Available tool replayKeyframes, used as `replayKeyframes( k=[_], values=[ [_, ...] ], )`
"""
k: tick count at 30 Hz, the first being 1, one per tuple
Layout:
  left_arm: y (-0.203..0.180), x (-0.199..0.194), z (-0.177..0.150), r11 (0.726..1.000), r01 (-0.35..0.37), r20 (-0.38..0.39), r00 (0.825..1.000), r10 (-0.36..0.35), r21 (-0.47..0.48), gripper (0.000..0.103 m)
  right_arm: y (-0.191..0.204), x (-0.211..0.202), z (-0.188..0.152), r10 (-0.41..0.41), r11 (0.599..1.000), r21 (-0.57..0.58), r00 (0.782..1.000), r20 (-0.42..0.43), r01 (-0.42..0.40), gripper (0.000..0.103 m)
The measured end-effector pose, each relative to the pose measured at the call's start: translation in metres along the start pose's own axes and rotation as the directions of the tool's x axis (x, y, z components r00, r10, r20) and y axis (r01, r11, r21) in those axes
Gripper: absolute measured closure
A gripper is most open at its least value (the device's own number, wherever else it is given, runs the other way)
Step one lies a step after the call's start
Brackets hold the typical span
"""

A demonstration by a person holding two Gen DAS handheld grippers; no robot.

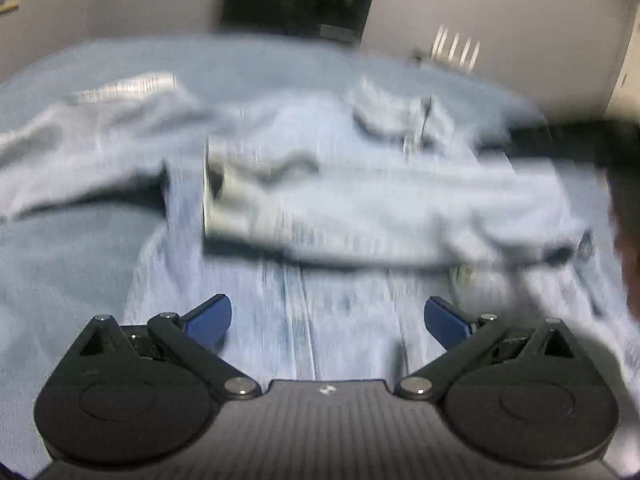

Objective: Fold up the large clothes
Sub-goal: 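Carry the sleeve across the jacket front and release it with the right gripper, then grasp the other sleeve cuff with the left gripper and lift it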

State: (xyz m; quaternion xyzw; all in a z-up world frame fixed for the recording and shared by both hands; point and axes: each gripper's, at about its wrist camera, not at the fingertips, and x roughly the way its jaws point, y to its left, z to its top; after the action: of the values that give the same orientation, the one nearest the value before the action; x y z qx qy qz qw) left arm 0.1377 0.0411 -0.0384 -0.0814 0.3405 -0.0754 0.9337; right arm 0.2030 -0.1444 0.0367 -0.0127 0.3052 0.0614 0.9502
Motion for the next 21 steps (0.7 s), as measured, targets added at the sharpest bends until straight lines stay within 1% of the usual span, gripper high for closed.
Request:
replayKeyframes(
  k=[2,4,7,9,11,12,13,14,15,16,17,18,19,21],
  values=[
    [0.000,-0.006,0.004,1.000,-0.008,0.083,0.997,0.006,0.024,0.000,-0.028,-0.003,-0.011,-0.063,0.997,0.047,0.998,0.007,0.063,0.058],
    [0.002,-0.008,0.010,0.999,-0.005,0.132,0.991,0.000,0.037,0.000,-0.052,-0.001,-0.024,-0.137,0.987,0.091,0.991,0.005,0.136,0.060],
    [0.008,-0.005,0.014,0.997,0.066,0.163,0.984,-0.070,0.030,0.000,-0.089,0.005,-0.041,-0.214,0.957,0.197,0.976,-0.027,0.215,0.065],
    [0.012,0.002,0.017,0.993,0.111,0.171,0.979,-0.114,0.027,0.000,-0.111,0.006,-0.052,-0.234,0.935,0.265,0.971,-0.040,0.236,0.066],
    [0.015,0.011,0.018,0.994,0.107,0.160,0.981,-0.107,0.005,0.000,-0.123,0.014,-0.064,-0.252,0.923,0.288,0.966,-0.052,0.256,0.068],
    [0.016,0.013,0.017,0.994,0.108,0.157,0.982,-0.106,-0.004,0.000,-0.125,0.016,-0.069,-0.261,0.920,0.287,0.964,-0.058,0.266,0.074],
    [0.016,0.015,0.016,0.995,0.105,0.147,0.984,-0.104,0.003,0.000,-0.130,0.018,-0.075,-0.261,0.920,0.287,0.963,-0.063,0.268,0.076],
    [0.015,0.020,0.016,0.998,0.068,0.117,0.991,-0.069,0.012,0.000,-0.135,0.020,-0.080,-0.264,0.918,0.288,0.962,-0.068,0.272,0.080],
    [0.017,0.028,0.015,1.000,0.018,0.082,0.996,-0.019,0.011,0.000,-0.140,0.021,-0.084,-0.275,0.911,0.298,0.959,-0.070,0.284,0.081],
    [0.021,0.034,0.014,1.000,-0.028,0.044,0.999,0.028,-0.002,0.000,-0.143,0.018,-0.089,-0.286,0.903,0.315,0.956,-0.069,0.293,0.081],
    [0.028,0.038,0.012,0.998,-0.049,0.006,0.999,0.049,-0.034,0.000,-0.146,0.016,-0.093,-0.289,0.895,0.335,0.955,-0.066,0.294,0.081],
    [0.035,0.042,0.011,0.997,-0.041,-0.015,0.999,0.040,-0.066,0.000,-0.149,0.019,-0.095,-0.286,0.890,0.353,0.956,-0.064,0.289,0.081],
    [0.040,0.044,0.010,0.995,-0.022,-0.017,1.000,0.021,-0.096,0.000,-0.151,0.018,-0.095,-0.280,0.886,0.367,0.958,-0.063,0.284,0.081],
    [0.040,0.046,0.011,0.995,-0.022,-0.016,1.000,0.021,-0.097,0.000,-0.152,0.018,-0.096,-0.269,0.887,0.374,0.961,-0.056,0.270,0.079]
  ],
)
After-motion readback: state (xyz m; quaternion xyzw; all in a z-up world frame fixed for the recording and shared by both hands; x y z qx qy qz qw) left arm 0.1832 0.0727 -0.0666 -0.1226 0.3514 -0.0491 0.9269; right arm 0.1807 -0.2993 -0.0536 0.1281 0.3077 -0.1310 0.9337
